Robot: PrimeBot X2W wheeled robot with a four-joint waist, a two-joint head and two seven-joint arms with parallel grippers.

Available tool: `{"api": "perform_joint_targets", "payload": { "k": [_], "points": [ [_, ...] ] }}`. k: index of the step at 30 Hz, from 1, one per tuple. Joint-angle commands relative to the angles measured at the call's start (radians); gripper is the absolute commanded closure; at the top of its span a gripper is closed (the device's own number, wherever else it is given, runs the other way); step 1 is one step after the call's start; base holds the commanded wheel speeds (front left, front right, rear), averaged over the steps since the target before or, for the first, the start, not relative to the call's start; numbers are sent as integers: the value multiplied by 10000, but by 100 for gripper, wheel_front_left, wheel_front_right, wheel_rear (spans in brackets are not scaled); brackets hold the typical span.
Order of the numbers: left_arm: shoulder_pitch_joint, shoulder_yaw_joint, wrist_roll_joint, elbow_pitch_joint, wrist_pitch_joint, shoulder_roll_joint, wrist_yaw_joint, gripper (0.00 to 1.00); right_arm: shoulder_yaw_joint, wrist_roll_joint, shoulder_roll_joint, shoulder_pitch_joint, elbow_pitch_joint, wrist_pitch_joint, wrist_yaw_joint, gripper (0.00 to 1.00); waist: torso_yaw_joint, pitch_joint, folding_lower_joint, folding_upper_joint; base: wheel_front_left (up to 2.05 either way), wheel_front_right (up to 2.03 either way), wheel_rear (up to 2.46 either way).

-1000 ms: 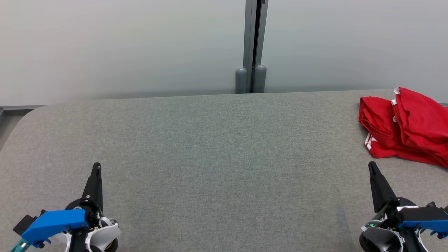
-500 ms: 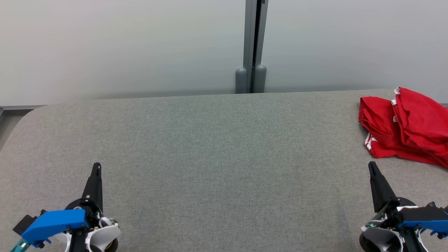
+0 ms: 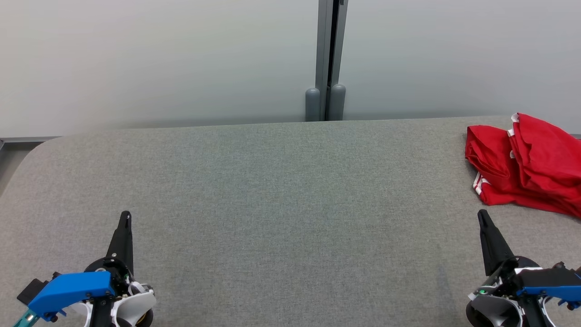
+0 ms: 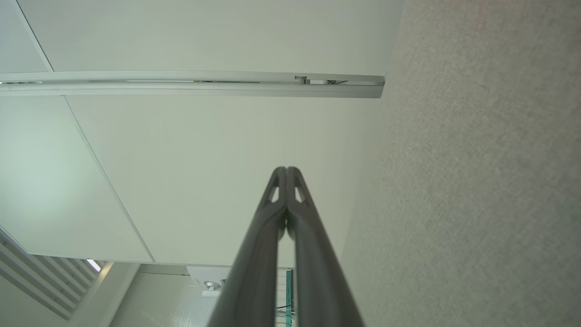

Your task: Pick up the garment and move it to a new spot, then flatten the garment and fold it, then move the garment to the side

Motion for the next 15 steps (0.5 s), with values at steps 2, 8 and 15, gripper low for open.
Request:
{"api": "perform_joint_targets", "payload": {
  "k": [2,8,15],
  "points": [
    [-107,25,45,3,32,-28,-51,100,-23,29,-19,-108,16,20,4,100,0,0,0,-1,0,0,0],
    [-108,26,46,3,33,-27,-51,100,-23,29,-19,-108,16,20,4,100,0,0,0,-1,0,0,0],
    [-108,26,48,3,34,-28,-51,100,-23,29,-19,-108,16,20,4,100,0,0,0,-1,0,0,0]
  ]
}}
